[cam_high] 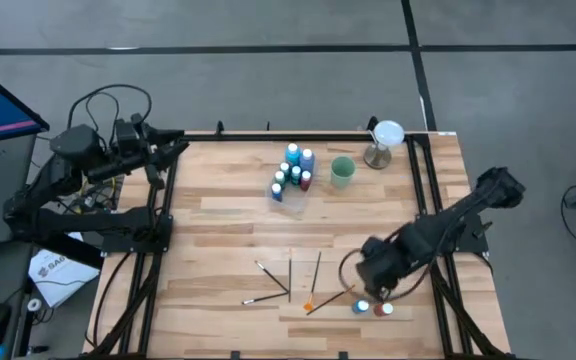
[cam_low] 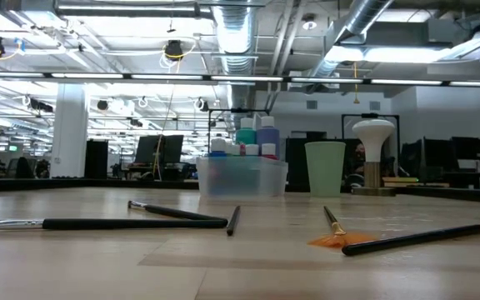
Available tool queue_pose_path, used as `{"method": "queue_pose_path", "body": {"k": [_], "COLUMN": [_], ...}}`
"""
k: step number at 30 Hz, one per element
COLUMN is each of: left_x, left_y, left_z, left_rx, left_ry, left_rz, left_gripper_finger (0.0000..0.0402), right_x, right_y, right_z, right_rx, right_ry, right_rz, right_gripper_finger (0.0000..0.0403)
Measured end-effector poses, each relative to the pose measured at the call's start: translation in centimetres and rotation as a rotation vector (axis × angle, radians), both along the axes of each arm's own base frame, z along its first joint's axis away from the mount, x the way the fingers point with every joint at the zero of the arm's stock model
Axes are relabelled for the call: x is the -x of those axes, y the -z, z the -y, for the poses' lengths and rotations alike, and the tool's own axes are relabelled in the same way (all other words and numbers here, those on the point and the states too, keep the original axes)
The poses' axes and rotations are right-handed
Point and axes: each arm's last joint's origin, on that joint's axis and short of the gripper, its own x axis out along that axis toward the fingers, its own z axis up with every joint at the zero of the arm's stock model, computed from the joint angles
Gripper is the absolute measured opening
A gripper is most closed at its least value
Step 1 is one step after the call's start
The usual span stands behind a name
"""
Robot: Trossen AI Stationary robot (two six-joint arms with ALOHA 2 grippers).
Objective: Pick & Place Paint Supplies
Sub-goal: Put the small black paint bottle into the transparent bin
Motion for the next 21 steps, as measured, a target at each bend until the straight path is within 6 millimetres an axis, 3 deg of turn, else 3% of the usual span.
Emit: {"method": "queue_pose_path", "body": {"k": [4, 11, 21], "left_x": [-0.1, -0.4, -0.9], "left_y": [0.7, 1.3, 2.0], "left_z": [0.0, 0.0, -0.2], "left_rx": [0.009, 0.031, 0.051], "left_ry": [0.024, 0.028, 0.028], "left_rz": [0.010, 0.001, -0.013], "left_gripper_finger": [0.0157, 0.0155, 0.0157], "right_x": [-1.1, -1.4, 0.2], "right_y": [2.0, 3.4, 5.3], "right_z": [-1.6, -2.6, -1.6], "right_rx": [-0.014, 0.028, 0.033], "right_ry": [-0.045, -0.078, -0.052], "right_rz": [-0.054, -0.090, -0.023], "right_gripper_finger": [0.0160, 0.0259, 0.0269]}}
